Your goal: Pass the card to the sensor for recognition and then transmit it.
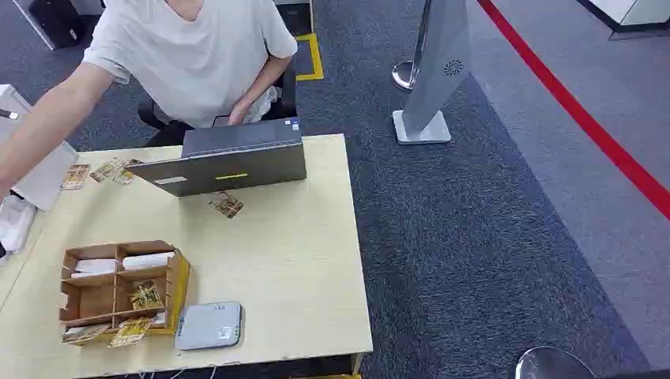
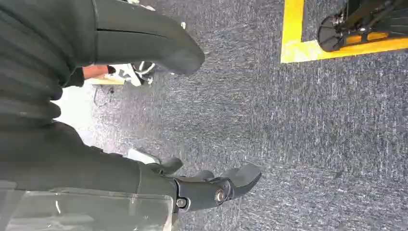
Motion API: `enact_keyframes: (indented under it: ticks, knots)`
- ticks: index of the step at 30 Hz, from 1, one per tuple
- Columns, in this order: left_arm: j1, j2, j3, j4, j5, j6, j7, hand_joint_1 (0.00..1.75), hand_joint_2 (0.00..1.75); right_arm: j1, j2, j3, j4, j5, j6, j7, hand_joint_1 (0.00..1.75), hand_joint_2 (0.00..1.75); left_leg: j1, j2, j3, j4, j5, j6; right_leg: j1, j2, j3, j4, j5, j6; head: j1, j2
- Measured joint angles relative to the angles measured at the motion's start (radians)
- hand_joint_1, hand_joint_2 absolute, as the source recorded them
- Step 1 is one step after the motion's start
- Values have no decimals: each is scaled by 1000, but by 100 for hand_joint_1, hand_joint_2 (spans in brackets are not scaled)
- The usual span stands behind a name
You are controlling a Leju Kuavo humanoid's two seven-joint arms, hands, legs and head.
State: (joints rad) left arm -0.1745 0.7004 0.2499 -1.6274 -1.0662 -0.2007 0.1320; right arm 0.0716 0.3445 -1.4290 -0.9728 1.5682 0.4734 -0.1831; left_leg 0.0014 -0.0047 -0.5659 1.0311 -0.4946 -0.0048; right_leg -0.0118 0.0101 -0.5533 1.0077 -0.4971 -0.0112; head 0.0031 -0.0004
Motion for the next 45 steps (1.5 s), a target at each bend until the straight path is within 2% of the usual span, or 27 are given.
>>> enact_keyframes:
  ticks: [6, 8, 15, 26, 30, 35, 40, 45]
  knots:
    - [1, 8, -1, -5, 7, 7, -2, 175, 175, -1, 1, -8, -2, 0, -2, -1, 0, 175, 0, 0, 0, 0, 0, 0, 0, 0, 0, 0, 0, 0, 0, 0]
    - [7, 15, -1, -5, 13, 17, -23, 175, 175, -1, 2, -8, -3, 0, -2, -3, 0, 175, 0, 0, 0, 0, 0, 0, 0, 0, 0, 0, 0, 0, 0, 0]
    - [28, 23, 2, -9, -5, 98, -76, 175, 175, 0, 3, -8, -3, 0, -2, -9, 0, 175, 0, 0, 0, 0, 0, 0, 0, 0, 0, 0, 0, 0, 0, 0]
    - [127, -25, -14, -168, 3, 166, -174, 175, 175, 1, 9, -8, 5, 0, -18, -11, 0, 175, 0, 0, 0, 0, 0, 0, 0, 0, 0, 0, 0, 0, 0, 0]
    - [180, -60, -62, -278, -19, 210, -227, 175, 175, 1, 12, -11, 14, 0, -33, -16, 0, 175, 0, 0, 0, 0, 0, 0, 0, 0, 0, 0, 0, 0, 0, 0]
    - [230, -86, -185, -423, -42, 246, -227, 175, 175, 1, 14, -14, 29, 0, -47, -20, 0, 175, -1, 0, 0, 0, -1, 1, 0, 0, 0, -1, 0, 0, 0, 0]
    - [252, -95, -242, -488, -43, 258, -224, 175, 175, 2, 14, -15, 38, 0, -52, -23, 0, 175, 0, 0, 0, 0, -1, 1, 0, 0, 0, 0, 0, 0, 0, 0]
    - [287, -95, -259, -515, -38, 272, -230, 175, 175, 3, 14, -17, 42, 0, -50, -32, 0, 175, 0, 0, 0, 0, -1, 1, 0, 0, 0, 0, 0, 0, 0, 0]
